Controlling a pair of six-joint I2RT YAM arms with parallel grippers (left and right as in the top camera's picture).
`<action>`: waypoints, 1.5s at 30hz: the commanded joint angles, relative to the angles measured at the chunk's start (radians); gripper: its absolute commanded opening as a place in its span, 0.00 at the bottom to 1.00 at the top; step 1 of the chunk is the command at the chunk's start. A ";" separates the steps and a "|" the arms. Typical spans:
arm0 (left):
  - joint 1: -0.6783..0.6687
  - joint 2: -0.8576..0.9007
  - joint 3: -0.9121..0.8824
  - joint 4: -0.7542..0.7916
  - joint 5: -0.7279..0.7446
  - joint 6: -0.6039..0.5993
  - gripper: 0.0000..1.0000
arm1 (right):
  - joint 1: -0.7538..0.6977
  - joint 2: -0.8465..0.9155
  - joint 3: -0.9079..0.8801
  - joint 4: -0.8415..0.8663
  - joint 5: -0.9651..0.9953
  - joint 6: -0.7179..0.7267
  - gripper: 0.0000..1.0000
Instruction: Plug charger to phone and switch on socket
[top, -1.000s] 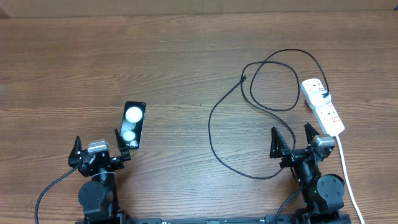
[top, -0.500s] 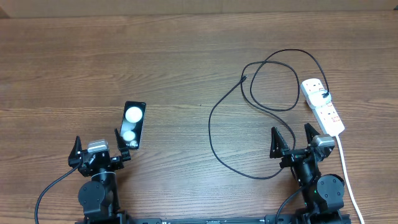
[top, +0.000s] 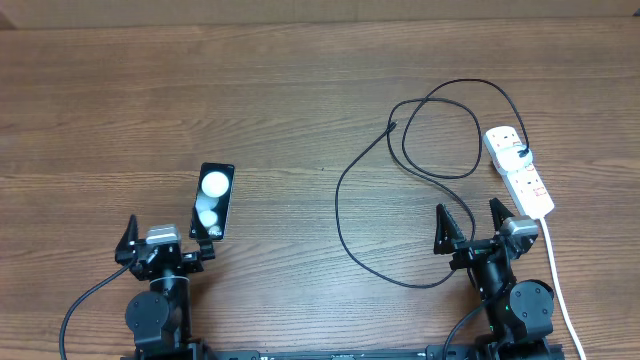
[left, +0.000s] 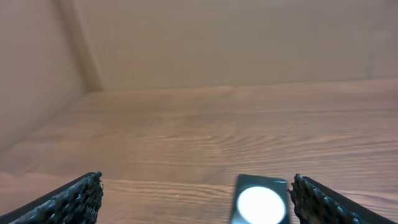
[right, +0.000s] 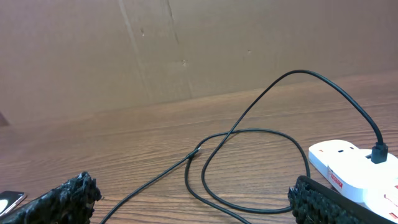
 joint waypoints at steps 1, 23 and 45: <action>0.005 -0.011 -0.004 0.015 0.152 -0.037 0.99 | -0.004 -0.005 -0.001 0.005 0.005 -0.005 1.00; 0.004 0.090 0.288 -0.077 0.179 -0.174 1.00 | -0.004 -0.005 -0.001 0.005 0.005 -0.005 1.00; 0.004 1.012 1.335 -0.954 0.240 -0.264 1.00 | -0.004 -0.005 -0.001 0.005 0.005 -0.005 1.00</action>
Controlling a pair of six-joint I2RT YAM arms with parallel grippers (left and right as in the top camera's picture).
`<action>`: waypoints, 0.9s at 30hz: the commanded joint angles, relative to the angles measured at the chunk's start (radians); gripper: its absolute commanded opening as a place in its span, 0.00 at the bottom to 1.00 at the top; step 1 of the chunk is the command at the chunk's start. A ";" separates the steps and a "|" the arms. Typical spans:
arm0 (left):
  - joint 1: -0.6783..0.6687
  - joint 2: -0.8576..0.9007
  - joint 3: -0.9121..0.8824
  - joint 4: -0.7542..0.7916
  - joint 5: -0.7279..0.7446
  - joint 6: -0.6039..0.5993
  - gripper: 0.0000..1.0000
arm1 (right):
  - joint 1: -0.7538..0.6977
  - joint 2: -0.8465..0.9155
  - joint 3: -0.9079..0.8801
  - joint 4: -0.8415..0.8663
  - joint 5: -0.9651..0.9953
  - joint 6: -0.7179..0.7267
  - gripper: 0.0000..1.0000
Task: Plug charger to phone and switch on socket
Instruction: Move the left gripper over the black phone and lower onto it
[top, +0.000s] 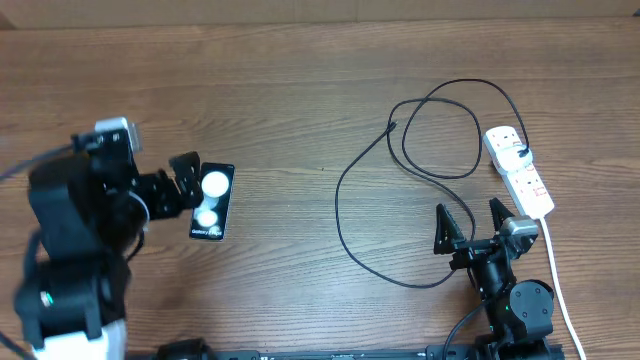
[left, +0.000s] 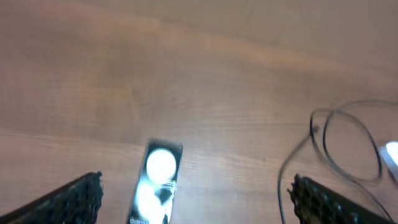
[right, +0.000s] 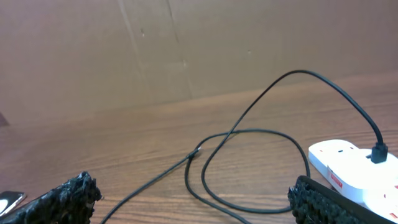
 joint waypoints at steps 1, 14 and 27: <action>0.004 0.116 0.163 -0.134 -0.011 -0.009 1.00 | -0.004 -0.005 -0.001 0.005 0.006 -0.005 1.00; 0.004 0.361 0.259 -0.336 -0.145 -0.006 1.00 | -0.004 -0.005 -0.001 0.005 0.006 -0.005 1.00; 0.004 0.523 0.259 -0.414 -0.022 0.311 1.00 | -0.004 -0.005 -0.001 0.005 0.006 -0.005 1.00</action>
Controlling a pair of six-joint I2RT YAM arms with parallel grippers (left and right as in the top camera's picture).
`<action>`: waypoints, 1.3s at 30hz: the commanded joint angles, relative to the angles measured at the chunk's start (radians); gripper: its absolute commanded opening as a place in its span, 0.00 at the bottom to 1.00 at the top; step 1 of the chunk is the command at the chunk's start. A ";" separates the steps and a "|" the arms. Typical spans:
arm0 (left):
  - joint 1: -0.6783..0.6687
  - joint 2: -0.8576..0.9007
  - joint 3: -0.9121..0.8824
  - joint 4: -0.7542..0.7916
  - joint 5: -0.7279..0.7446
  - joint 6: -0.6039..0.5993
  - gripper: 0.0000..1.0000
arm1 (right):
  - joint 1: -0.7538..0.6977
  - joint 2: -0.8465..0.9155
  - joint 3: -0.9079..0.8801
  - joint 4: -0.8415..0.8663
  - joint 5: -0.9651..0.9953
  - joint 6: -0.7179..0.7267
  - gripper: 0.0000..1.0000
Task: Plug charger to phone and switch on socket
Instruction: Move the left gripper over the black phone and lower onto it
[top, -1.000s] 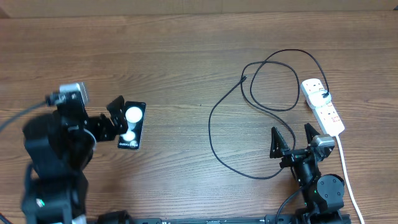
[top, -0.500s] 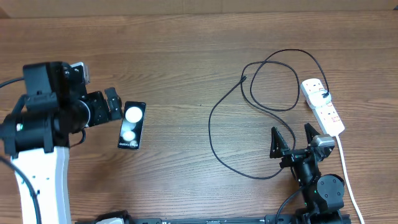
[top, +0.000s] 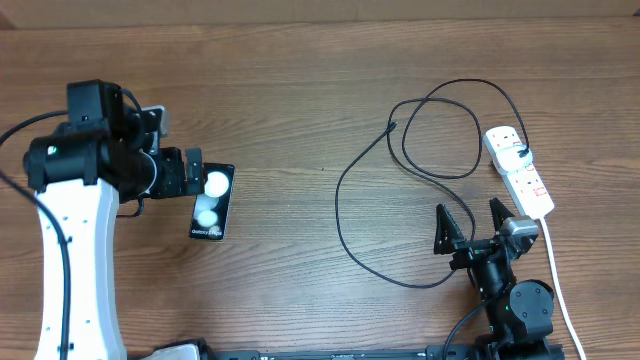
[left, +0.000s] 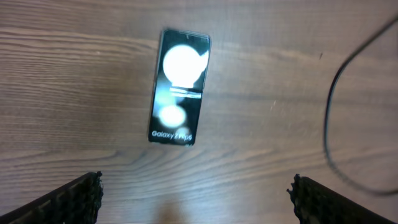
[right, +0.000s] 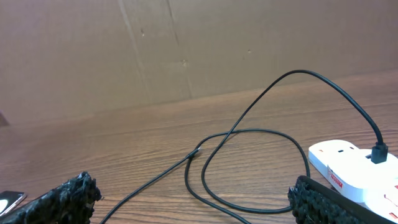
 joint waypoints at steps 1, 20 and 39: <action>0.004 0.061 0.023 -0.018 0.018 0.123 0.99 | -0.003 -0.005 -0.001 0.005 0.005 -0.005 1.00; -0.121 0.348 0.020 -0.002 -0.118 0.158 1.00 | -0.003 -0.005 -0.001 0.005 0.005 -0.005 1.00; -0.212 0.418 -0.122 0.264 -0.176 0.024 0.99 | -0.003 -0.005 -0.001 0.005 0.005 -0.005 1.00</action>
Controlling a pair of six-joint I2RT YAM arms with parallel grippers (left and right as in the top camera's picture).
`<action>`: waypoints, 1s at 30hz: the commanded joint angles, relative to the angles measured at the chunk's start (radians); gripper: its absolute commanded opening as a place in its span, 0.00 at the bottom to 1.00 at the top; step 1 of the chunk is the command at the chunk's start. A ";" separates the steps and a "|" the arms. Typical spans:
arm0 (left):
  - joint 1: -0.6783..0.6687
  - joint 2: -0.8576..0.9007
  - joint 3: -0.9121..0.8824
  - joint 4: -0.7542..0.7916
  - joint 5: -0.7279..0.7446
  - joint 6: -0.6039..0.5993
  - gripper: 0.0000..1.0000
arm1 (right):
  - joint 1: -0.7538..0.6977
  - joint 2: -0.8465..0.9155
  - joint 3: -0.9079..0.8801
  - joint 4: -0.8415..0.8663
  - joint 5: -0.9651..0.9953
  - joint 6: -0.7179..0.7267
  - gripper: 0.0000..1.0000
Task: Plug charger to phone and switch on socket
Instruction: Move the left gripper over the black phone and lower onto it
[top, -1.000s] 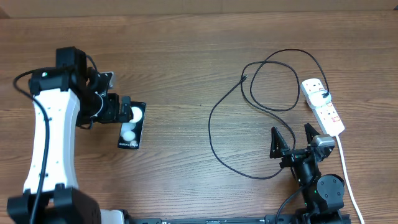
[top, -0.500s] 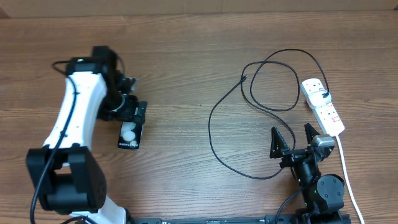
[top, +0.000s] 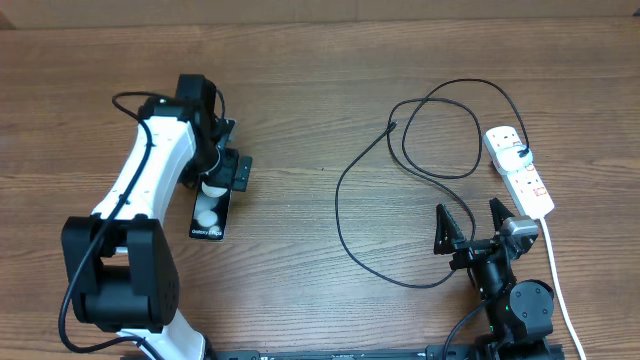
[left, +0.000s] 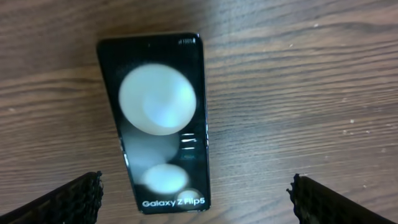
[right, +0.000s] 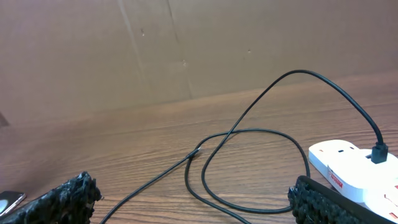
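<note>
A black flip phone (left: 158, 124) lies flat on the wooden table, screen up; in the overhead view the phone (top: 207, 216) is left of centre. My left gripper (top: 217, 172) hangs open over its far end, its fingers (left: 68, 199) wide to either side. The black charger cable (top: 340, 200) loops across the table, with its free tip (right: 194, 154) lying bare. Its plug (right: 377, 152) sits in the white power strip (top: 518, 170). My right gripper (top: 470, 226) rests open near the table's front edge, holding nothing.
The strip's white lead (top: 560, 290) runs down the right side past the right arm's base. A brown cardboard wall (right: 186, 43) stands behind the table. Bare wood lies between the phone and the cable.
My left gripper was left of the phone and higher; now it is over the phone's far end and closer to it. The phone, cable and right arm have not moved.
Both arms first rested at the table's front edge, the phone just beyond my left gripper. Then the left arm was raised and out to the left of the phone, then looking down on it, and now it is close above it, still open.
</note>
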 joint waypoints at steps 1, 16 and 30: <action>0.005 0.010 -0.063 0.031 -0.002 -0.016 0.99 | -0.004 -0.005 -0.001 0.005 0.006 -0.005 1.00; 0.006 0.010 -0.192 0.170 -0.137 -0.036 0.99 | -0.004 -0.005 -0.001 0.005 0.005 -0.005 1.00; 0.005 0.010 -0.296 0.317 -0.192 -0.063 1.00 | -0.004 -0.005 -0.001 0.005 0.006 -0.005 1.00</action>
